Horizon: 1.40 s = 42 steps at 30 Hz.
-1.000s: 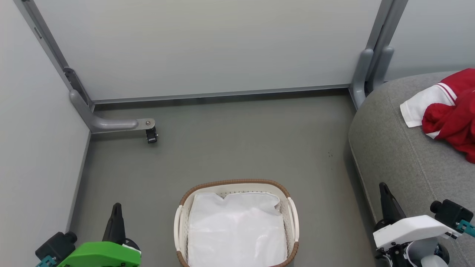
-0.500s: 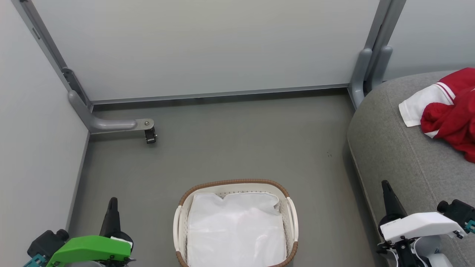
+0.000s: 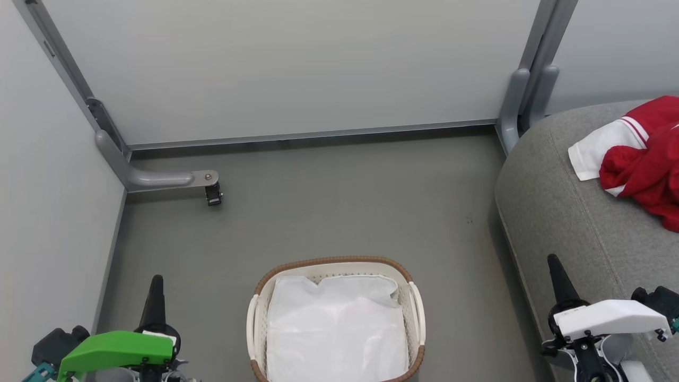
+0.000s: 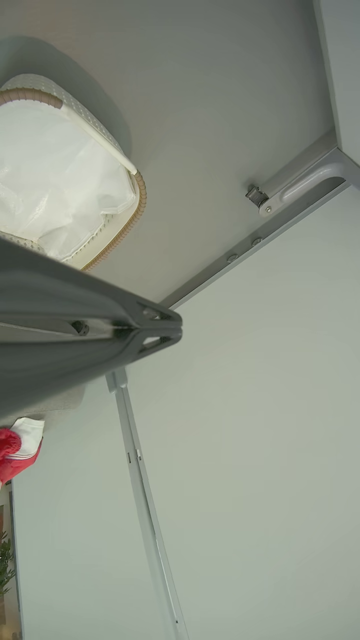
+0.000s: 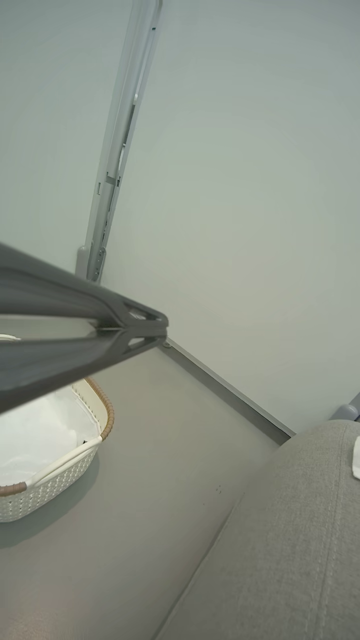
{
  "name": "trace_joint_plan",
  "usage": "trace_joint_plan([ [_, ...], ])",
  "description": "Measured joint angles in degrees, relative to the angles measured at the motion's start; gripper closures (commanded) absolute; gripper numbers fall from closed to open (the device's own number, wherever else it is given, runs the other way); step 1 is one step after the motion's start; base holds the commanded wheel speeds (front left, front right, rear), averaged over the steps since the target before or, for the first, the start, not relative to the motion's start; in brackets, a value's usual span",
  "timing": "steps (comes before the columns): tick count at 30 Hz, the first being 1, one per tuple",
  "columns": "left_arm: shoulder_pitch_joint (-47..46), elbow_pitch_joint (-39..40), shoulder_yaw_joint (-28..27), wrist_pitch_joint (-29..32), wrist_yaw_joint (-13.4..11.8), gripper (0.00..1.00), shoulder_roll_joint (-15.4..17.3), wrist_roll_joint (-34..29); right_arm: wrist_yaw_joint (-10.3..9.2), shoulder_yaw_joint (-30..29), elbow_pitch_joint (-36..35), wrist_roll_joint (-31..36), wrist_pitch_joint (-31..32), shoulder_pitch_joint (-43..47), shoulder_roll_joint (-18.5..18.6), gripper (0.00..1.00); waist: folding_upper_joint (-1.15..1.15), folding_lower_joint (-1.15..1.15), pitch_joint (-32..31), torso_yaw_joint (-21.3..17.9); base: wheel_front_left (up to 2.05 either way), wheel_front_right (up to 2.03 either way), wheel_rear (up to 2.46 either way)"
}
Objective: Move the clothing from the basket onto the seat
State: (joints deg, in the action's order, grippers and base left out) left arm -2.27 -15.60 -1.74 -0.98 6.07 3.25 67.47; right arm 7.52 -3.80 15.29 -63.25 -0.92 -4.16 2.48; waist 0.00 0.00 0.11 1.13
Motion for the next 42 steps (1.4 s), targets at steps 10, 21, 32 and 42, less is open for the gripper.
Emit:
trace_joint_plan([
  [10,-0.76,0.32,-0.92,1.55,0.31,1.0,-0.07,4.74,0.0,-0.59,-0.18,-5.71,1.51,-0.24,0.04,1.0,0.0,0.0,0.01,-0.18,0.0,0.0,0.0],
  [21,-1.41,0.53,-1.92,3.03,0.49,1.0,-0.13,9.68,0.0,-1.1,-0.43,-11.55,2.98,-0.66,0.1,1.0,0.0,0.0,0.02,-0.39,0.0,0.0,0.0],
  [32,-1.98,0.76,-2.78,4.46,0.75,1.0,-0.22,14.41,-0.01,-1.55,-0.67,-16.85,4.44,-1.13,0.13,1.0,0.0,0.0,0.04,-0.59,0.0,0.0,0.0],
  [42,-2.53,0.98,-3.56,5.57,0.98,1.0,-0.26,18.15,-0.01,-1.97,-0.82,-21.29,5.48,-1.22,0.15,1.0,0.0,0.0,0.04,-0.78,0.0,0.0,0.0],
])
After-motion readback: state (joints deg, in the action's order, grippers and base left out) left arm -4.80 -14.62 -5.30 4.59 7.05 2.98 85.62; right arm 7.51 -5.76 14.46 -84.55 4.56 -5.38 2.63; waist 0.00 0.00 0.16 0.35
